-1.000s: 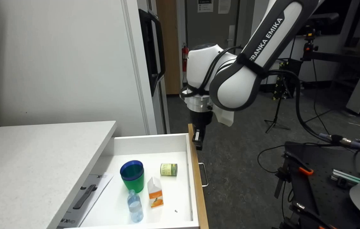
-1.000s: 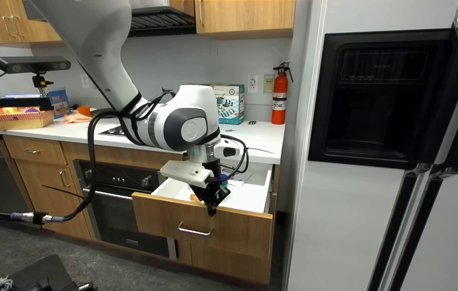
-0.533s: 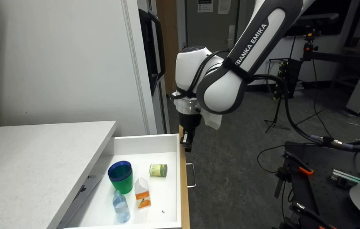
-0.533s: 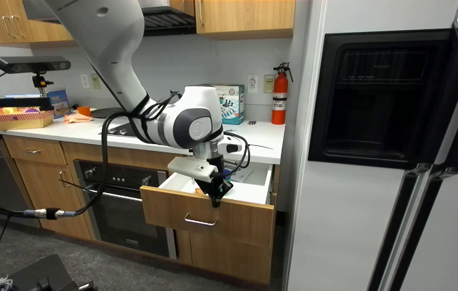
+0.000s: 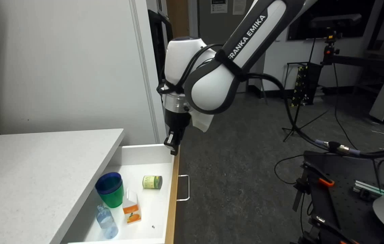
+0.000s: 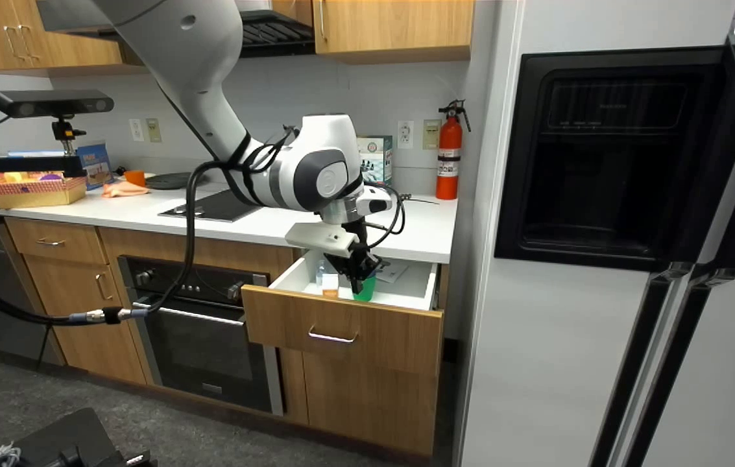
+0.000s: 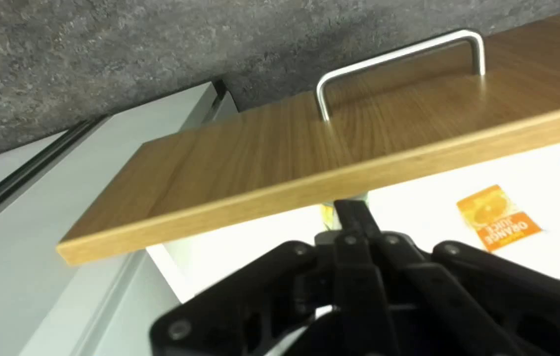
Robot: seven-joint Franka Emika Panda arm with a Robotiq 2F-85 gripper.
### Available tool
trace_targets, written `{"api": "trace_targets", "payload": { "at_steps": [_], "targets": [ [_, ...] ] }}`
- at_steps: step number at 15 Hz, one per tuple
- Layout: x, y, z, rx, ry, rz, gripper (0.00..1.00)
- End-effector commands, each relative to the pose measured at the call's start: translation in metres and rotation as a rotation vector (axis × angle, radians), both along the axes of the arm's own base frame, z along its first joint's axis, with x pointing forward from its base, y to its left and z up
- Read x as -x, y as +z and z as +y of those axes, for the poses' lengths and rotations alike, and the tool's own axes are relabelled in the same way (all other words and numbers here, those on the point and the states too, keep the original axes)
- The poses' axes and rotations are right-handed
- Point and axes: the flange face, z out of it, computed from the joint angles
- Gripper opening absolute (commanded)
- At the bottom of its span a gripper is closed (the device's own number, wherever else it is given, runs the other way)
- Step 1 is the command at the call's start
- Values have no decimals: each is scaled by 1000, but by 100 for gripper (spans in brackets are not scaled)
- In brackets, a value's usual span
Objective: Close the drawer on the right
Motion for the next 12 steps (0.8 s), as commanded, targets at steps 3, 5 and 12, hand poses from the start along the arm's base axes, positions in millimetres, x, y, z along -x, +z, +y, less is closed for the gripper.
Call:
{"api": "trace_targets", "payload": {
  "at_steps": [3,5,12],
  "targets": [
    [-18,7,22,-17,11,30,0],
    [-11,9,20,3,7,81,0],
    [13,-5,9,14,-6,163,0]
  ]
}}
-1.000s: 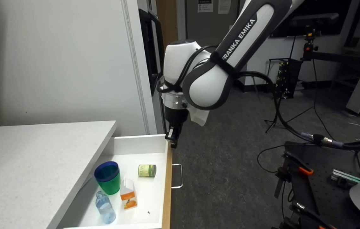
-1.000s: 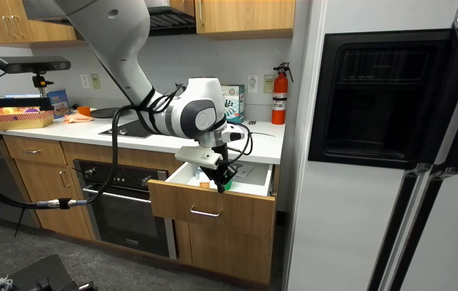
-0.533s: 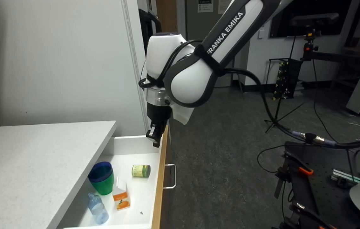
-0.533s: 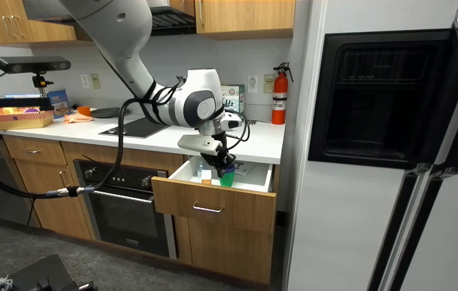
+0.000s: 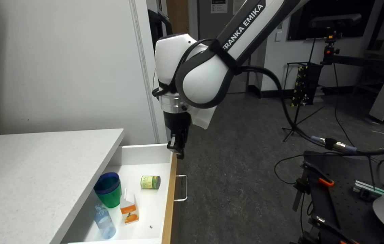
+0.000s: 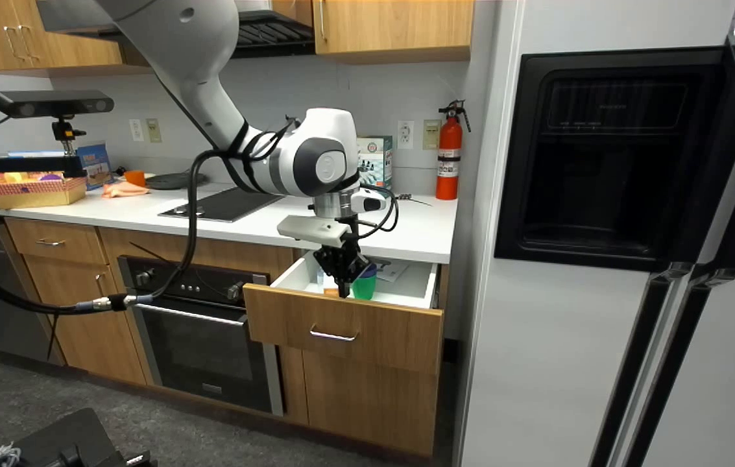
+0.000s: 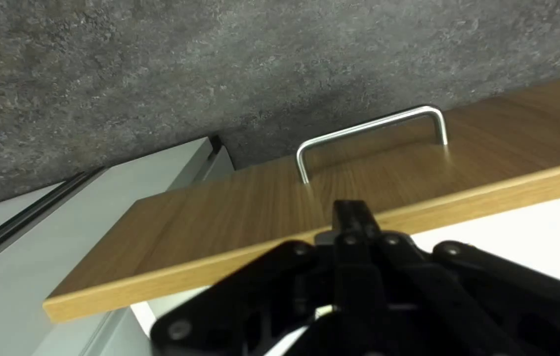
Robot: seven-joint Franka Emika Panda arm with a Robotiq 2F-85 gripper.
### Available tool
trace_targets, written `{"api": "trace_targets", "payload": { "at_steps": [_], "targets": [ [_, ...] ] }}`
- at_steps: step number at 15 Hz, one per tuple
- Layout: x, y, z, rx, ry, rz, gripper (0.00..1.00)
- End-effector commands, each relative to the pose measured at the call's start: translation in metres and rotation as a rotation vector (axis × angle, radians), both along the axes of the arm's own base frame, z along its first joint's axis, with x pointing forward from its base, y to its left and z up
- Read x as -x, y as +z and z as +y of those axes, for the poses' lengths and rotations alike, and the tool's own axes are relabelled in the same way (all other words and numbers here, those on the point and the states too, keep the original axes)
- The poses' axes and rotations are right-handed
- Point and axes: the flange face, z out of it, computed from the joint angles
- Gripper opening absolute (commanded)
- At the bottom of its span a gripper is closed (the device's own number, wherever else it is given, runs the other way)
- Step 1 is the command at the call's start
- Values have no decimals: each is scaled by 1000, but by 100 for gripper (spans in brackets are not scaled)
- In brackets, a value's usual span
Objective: Close the drawer on the right
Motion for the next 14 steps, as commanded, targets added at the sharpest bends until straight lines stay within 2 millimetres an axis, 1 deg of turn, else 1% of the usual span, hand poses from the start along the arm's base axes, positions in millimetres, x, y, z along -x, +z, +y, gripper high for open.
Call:
{"api": "trace_targets", "payload": {
  "at_steps": [1,3,5,9,10,11,14],
  "targets": [
    [11,-17,-1,-6,-14,29,0],
    [16,-37,0,5,-14,52,0],
    [21,-49,1,3,-9,61,0],
    [26,-65,0,9,-9,77,0],
    [26,-67,0,8,-9,79,0],
    [26,-63,-1,4,2,91,1],
    [27,-66,-1,4,2,96,1]
  ]
}}
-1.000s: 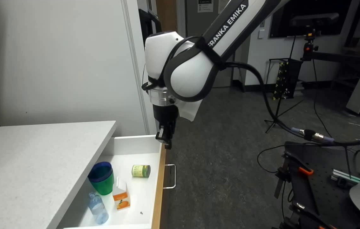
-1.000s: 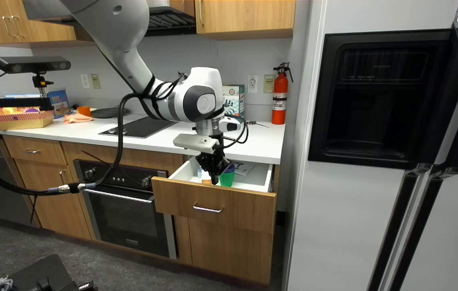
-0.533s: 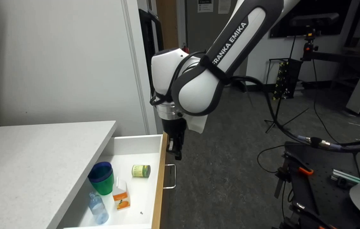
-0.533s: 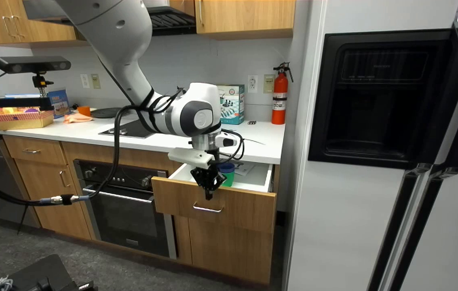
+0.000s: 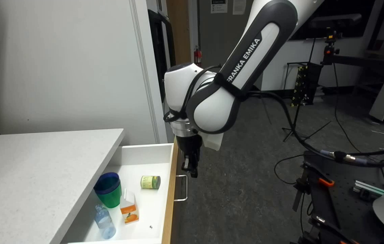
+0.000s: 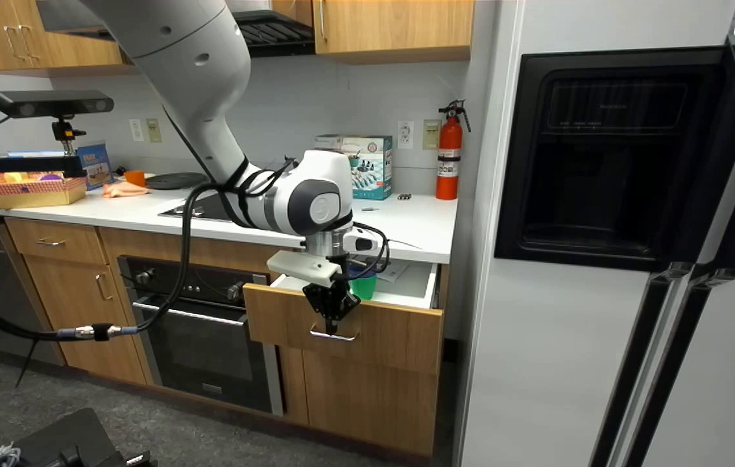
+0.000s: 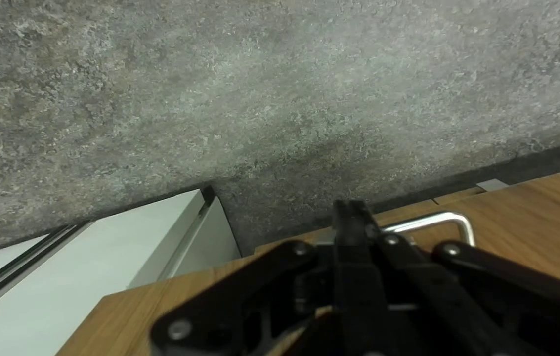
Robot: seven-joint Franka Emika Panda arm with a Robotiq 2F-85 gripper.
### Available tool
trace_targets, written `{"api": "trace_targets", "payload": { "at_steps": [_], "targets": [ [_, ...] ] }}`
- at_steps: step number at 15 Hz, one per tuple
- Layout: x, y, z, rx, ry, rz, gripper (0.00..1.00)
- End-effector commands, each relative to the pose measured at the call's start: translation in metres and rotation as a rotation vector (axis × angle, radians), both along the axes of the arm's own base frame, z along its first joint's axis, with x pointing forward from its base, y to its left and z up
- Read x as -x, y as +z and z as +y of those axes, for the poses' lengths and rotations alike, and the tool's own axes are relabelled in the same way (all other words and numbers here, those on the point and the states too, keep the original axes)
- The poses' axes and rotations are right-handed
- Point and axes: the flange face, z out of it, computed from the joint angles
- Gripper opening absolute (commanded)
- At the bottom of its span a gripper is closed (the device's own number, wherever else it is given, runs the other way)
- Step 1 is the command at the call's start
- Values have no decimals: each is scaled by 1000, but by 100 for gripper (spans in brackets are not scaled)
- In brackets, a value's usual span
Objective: Close the drawer on the right
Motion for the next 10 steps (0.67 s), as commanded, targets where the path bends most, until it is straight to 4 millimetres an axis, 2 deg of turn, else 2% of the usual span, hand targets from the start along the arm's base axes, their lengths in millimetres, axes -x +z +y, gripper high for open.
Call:
{"api": "trace_targets", "payload": {
  "at_steps": [1,6,10],
  "targets": [
    [0,0,0,0,0,1,0],
    [-9,4,6,-3,7,-25,0],
    [-23,3,17,6,14,-38,0]
  ]
}}
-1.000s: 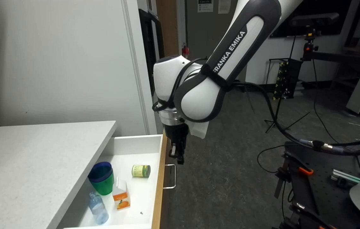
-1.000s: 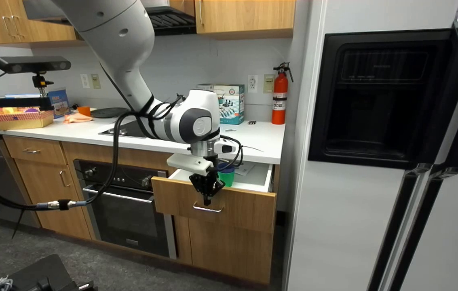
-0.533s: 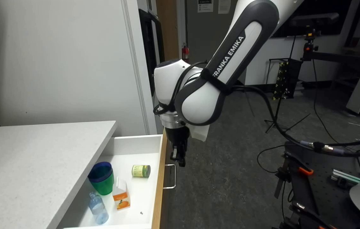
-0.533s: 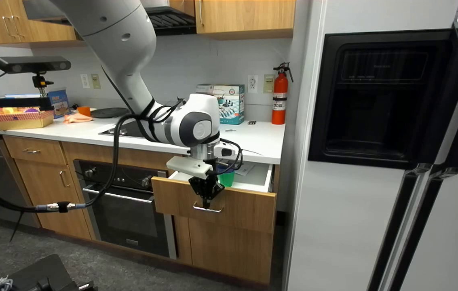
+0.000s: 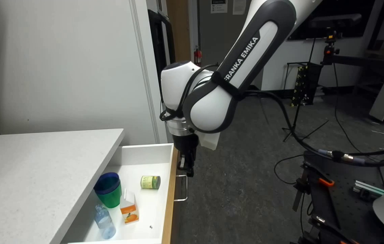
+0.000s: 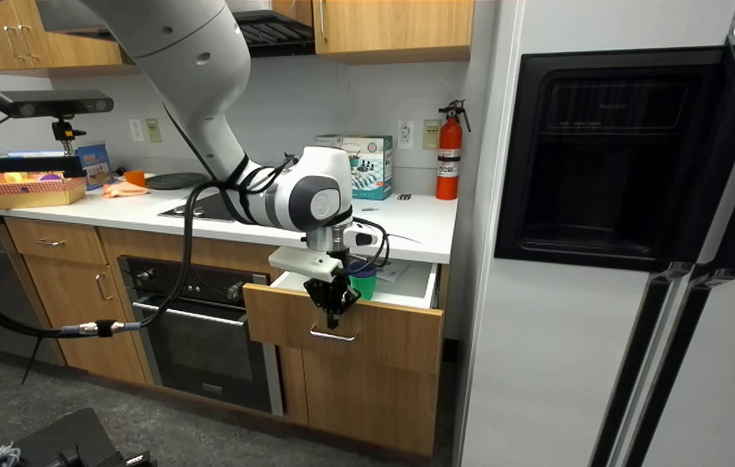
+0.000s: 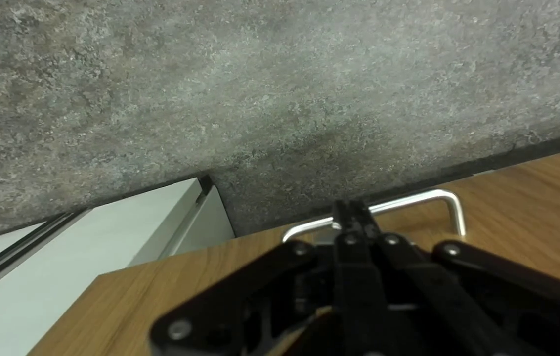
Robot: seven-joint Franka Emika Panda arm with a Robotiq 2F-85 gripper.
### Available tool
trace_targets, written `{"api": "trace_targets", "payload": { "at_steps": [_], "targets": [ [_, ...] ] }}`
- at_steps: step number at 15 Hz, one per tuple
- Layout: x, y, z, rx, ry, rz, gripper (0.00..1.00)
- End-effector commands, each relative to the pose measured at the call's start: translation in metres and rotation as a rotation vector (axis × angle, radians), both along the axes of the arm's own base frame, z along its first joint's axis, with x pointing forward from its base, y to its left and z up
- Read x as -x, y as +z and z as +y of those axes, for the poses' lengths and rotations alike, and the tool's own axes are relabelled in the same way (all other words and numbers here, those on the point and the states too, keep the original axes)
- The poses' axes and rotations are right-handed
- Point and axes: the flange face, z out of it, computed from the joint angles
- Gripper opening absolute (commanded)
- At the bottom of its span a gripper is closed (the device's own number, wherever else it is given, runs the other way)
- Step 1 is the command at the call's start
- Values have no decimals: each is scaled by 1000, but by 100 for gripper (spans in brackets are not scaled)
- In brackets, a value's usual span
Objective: Close the drawer on the right
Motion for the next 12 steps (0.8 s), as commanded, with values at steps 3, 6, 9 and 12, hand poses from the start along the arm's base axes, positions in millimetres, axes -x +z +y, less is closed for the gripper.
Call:
{"api": "trace_targets", "payload": {
  "at_steps": [3,6,9,12],
  "targets": [
    [-31,0,23,14,7,-42,0],
    [-45,4,31,13,-2,-62,0],
    [-58,11,40,7,-13,-94,0],
    [-73,20,51,1,-19,-126,0]
  ]
}}
